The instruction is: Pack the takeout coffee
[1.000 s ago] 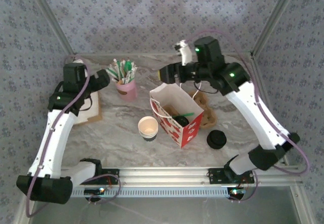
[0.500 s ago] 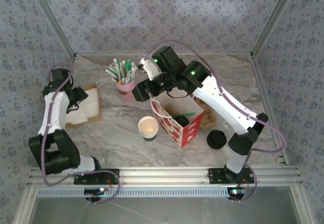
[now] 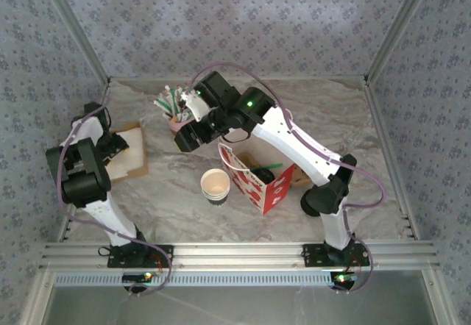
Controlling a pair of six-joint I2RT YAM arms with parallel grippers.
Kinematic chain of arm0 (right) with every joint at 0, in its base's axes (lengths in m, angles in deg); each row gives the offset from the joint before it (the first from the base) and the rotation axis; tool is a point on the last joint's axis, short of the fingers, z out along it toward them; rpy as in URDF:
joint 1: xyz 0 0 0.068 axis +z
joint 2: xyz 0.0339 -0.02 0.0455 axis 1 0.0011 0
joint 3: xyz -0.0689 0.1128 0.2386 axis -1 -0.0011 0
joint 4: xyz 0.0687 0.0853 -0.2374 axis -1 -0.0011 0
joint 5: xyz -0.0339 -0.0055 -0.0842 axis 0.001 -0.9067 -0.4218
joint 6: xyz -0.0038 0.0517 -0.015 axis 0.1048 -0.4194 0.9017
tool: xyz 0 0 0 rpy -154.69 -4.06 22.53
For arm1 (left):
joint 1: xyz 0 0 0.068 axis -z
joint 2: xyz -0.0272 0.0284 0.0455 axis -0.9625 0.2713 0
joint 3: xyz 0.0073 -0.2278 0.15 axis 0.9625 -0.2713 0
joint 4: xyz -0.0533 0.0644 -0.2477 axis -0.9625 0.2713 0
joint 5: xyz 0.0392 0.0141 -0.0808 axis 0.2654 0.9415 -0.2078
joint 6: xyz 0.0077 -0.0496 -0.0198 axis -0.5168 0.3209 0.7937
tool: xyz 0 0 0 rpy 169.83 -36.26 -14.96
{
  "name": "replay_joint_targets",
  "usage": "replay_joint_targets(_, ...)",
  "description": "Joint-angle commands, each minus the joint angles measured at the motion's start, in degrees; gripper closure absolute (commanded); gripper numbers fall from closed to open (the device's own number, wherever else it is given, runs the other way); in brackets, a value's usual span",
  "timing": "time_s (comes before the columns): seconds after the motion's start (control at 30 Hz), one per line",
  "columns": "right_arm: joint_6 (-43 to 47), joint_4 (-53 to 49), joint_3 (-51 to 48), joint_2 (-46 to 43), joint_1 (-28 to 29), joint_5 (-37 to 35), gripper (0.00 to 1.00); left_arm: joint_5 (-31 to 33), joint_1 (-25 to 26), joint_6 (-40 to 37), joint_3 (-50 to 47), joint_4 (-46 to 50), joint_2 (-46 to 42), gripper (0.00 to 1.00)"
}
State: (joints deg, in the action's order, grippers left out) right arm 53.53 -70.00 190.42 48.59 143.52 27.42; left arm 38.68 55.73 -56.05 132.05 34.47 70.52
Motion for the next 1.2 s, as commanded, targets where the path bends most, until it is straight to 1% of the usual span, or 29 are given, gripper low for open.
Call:
replay_joint_targets(0.0, 0.80, -2.08, 2.75, 0.71, 0.42, -1.09, 0.31, -2.31, -0.31, -1.65, 3.06, -0.33, 2.82, 0.49)
replay_joint_targets(0.1, 0.84, -2.65, 3.31, 1.29, 0.61, -1.48, 0.31, -2.58, -0.28, -2.05, 3.83, -0.49, 4.56, 0.54)
replay_joint_targets(0.3, 0.92, -3.20, 3.39, 1.62, 1.08, -2.22, 0.31, -2.54, -0.33, -2.63, 4.27, -0.99, 7.03, 0.54)
replay_joint_targets(0.4, 0.96, -3.30, 3.45, 1.78, 1.18, -2.49, 0.31, -3.03, -0.28, -2.72, 4.00, -1.21, 7.47, 0.59)
replay_joint_targets(0.47, 0.91, -3.32, 3.48, 1.78, 1.23, -2.61, 0.31, -3.09, -0.26, -2.72, 3.60, -1.34, 7.06, 0.62)
replay_joint_targets(0.7, 1.05, -3.35, 3.48, 1.78, 1.47, -2.69, 0.31, -2.70, -0.29, -2.72, 3.57, -0.34, 4.09, 0.65)
replay_joint_targets(0.9, 1.23, -3.74, 3.48, 1.44, 1.73, -3.13, 0.31, -1.98, -0.28, -2.81, 3.76, 0.60, 2.37, 0.76)
replay_joint_targets(1.17, 1.23, -3.81, 3.48, 1.40, 2.05, -3.43, 0.31, -1.52, -0.28, -2.99, 3.48, 0.87, 0.95, 0.84)
